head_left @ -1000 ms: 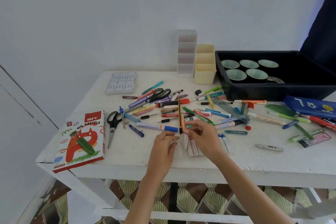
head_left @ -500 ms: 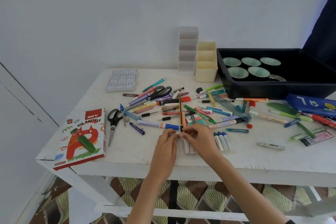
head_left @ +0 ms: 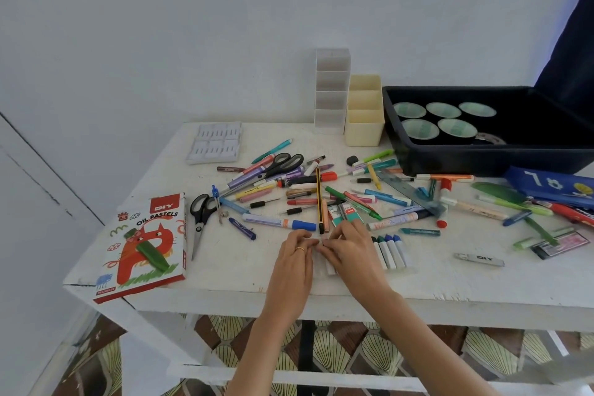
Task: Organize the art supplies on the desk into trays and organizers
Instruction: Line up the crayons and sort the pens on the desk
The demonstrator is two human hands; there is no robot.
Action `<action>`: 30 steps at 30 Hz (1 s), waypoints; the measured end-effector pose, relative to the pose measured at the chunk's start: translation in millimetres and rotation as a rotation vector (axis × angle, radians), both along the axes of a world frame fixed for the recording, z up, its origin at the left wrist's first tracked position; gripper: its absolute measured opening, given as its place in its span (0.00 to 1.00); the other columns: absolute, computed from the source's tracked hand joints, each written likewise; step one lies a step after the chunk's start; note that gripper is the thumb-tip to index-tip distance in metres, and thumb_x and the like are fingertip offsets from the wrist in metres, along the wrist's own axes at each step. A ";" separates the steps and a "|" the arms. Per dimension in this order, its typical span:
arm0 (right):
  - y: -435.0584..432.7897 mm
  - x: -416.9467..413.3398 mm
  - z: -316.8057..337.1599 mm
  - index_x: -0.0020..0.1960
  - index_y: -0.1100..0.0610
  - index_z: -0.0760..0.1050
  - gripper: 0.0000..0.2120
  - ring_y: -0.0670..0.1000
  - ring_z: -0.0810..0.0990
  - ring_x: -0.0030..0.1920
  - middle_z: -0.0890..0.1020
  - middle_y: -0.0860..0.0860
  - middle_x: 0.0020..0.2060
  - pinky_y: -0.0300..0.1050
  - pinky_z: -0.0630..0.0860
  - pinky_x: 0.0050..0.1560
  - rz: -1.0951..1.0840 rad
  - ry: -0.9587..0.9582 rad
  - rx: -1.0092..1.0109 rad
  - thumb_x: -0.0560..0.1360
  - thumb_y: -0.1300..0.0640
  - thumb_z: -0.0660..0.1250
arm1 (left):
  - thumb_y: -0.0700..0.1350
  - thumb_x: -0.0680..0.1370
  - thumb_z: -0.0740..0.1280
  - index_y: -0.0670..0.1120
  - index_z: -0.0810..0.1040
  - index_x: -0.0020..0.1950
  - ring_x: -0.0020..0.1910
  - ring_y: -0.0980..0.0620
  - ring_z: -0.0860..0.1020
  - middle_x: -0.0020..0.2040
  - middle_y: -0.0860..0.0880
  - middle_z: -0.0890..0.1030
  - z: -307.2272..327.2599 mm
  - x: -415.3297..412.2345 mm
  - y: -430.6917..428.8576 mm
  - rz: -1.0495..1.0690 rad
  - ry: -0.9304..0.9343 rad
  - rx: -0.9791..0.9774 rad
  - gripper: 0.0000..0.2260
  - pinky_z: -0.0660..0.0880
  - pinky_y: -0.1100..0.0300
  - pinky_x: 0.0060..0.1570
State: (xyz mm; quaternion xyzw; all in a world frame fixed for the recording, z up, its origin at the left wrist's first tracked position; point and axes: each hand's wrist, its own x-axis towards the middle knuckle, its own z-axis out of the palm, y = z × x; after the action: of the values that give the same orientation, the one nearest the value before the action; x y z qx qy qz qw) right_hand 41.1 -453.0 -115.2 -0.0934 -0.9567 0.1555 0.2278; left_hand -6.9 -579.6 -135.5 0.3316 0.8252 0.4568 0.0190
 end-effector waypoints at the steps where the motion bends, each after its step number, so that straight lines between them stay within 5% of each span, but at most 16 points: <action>1: -1.7 0.6 -0.2 0.40 0.56 0.83 0.04 0.52 0.73 0.41 0.76 0.50 0.37 0.45 0.72 0.39 -0.011 -0.005 0.029 0.69 0.55 0.73 | 0.43 0.82 0.54 0.46 0.74 0.62 0.62 0.65 0.66 0.62 0.60 0.66 0.0 -0.2 -0.3 -0.002 -0.009 0.000 0.13 0.61 0.77 0.60; 8: 1.1 -3.2 7.0 0.44 0.55 0.81 0.06 0.53 0.76 0.45 0.80 0.50 0.39 0.49 0.74 0.45 -0.074 -0.021 0.034 0.71 0.53 0.72 | 0.43 0.81 0.56 0.49 0.76 0.59 0.64 0.58 0.68 0.62 0.55 0.70 3.1 -6.9 -4.4 -0.040 -0.095 0.070 0.11 0.66 0.62 0.65; 15: 20.5 -47.0 29.0 0.55 0.53 0.77 0.10 0.47 0.71 0.54 0.79 0.48 0.50 0.40 0.62 0.58 -0.043 -0.040 -0.089 0.79 0.53 0.60 | 0.34 0.79 0.59 0.48 0.79 0.53 0.57 0.61 0.75 0.54 0.54 0.78 24.6 -14.2 -2.7 0.171 -0.269 0.388 0.13 0.69 0.68 0.59; 23: 33.3 -130.0 43.1 0.60 0.52 0.74 0.12 0.51 0.69 0.62 0.76 0.50 0.58 0.48 0.63 0.64 0.093 -0.280 0.060 0.79 0.55 0.59 | 0.31 0.77 0.60 0.50 0.78 0.52 0.55 0.60 0.75 0.51 0.56 0.78 33.1 -55.2 11.8 0.309 -0.170 0.322 0.15 0.72 0.65 0.57; 30: 43.2 -153.3 38.3 0.57 0.52 0.76 0.10 0.52 0.69 0.60 0.76 0.51 0.55 0.51 0.62 0.62 0.076 -0.396 0.099 0.78 0.54 0.60 | 0.30 0.75 0.61 0.52 0.78 0.50 0.52 0.57 0.75 0.50 0.56 0.77 16.0 -70.2 12.4 0.411 -0.112 0.264 0.18 0.73 0.63 0.53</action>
State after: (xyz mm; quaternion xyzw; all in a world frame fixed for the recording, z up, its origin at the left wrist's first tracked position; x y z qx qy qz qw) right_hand -112.2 -409.8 -76.9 -0.0746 -0.9921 0.0952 0.0333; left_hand -77.1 -567.2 -119.5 0.1305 0.8060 0.5728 -0.0722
